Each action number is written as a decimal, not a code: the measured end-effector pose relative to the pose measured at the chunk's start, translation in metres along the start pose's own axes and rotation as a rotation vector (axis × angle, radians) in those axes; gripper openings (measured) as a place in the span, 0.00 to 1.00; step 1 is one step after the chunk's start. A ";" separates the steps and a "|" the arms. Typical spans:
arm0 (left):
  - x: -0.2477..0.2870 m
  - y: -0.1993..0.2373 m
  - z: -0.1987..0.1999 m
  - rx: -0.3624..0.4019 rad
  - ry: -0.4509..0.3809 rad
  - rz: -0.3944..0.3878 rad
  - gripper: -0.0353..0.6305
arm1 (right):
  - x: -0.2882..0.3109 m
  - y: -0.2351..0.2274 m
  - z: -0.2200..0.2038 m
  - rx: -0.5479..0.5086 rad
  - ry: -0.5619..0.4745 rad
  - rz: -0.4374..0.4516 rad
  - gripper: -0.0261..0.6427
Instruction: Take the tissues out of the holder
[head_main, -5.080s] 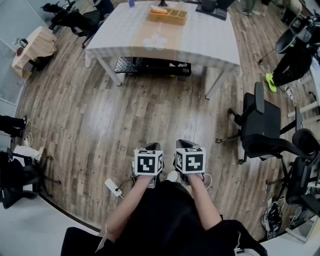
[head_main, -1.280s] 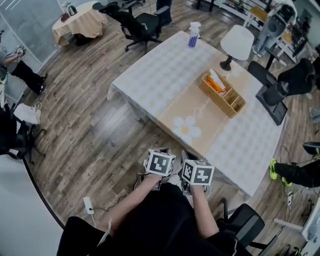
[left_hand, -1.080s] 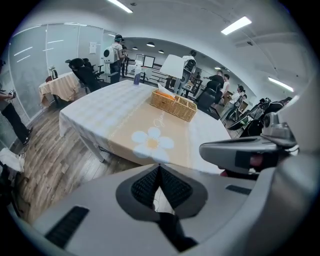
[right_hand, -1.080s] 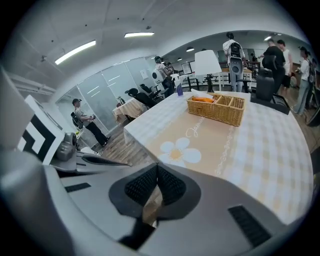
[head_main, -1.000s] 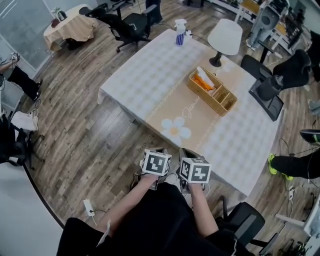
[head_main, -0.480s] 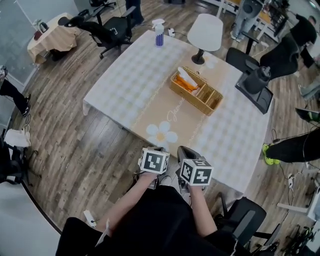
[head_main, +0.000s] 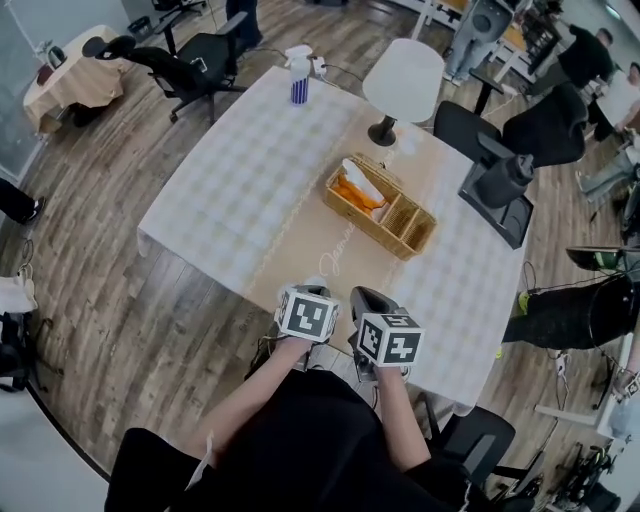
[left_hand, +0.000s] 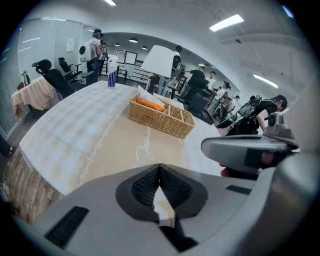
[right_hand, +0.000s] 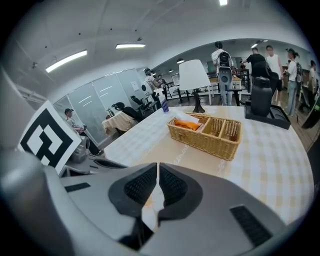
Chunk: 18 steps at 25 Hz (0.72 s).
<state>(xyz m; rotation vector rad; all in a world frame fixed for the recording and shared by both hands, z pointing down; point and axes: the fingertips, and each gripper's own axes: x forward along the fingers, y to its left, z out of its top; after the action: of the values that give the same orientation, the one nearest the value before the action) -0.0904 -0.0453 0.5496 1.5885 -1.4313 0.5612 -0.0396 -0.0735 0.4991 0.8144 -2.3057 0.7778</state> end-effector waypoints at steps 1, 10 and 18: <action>0.003 0.001 0.011 -0.002 -0.002 -0.007 0.05 | 0.003 -0.002 0.010 -0.001 0.001 -0.001 0.06; 0.023 0.034 0.051 -0.005 -0.009 -0.025 0.05 | 0.049 -0.006 0.039 -0.064 0.071 0.009 0.10; 0.034 0.052 0.077 -0.021 0.001 -0.031 0.05 | 0.074 -0.013 0.065 -0.076 0.091 0.021 0.19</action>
<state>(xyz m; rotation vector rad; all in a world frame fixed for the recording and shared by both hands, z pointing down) -0.1493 -0.1244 0.5557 1.5911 -1.4050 0.5274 -0.0990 -0.1522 0.5088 0.7077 -2.2520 0.7174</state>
